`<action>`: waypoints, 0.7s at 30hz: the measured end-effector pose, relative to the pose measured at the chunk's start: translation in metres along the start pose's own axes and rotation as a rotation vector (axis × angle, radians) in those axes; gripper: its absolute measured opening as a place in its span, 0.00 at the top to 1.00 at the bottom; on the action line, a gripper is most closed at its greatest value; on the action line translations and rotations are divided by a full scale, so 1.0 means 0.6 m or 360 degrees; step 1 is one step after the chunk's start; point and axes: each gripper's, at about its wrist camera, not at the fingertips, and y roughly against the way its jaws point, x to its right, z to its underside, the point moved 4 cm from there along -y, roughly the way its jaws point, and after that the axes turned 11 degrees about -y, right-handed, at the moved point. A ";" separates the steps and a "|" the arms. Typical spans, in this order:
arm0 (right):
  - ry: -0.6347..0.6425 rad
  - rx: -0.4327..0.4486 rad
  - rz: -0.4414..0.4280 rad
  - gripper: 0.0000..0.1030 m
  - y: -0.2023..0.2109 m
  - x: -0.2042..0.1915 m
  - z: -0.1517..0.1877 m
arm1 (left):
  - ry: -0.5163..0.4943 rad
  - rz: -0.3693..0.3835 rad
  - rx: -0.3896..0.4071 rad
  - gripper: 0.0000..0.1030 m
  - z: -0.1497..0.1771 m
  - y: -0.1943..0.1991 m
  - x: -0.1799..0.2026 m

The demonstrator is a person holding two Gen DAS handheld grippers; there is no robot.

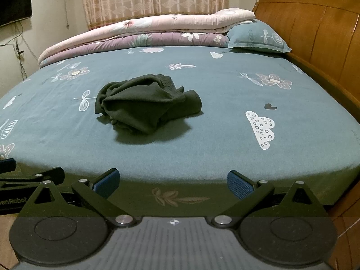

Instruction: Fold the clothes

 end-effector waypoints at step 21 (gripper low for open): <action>0.0012 -0.0001 -0.0008 0.00 -0.001 -0.003 -0.004 | -0.0007 -0.0010 -0.0003 0.01 -0.003 -0.001 0.001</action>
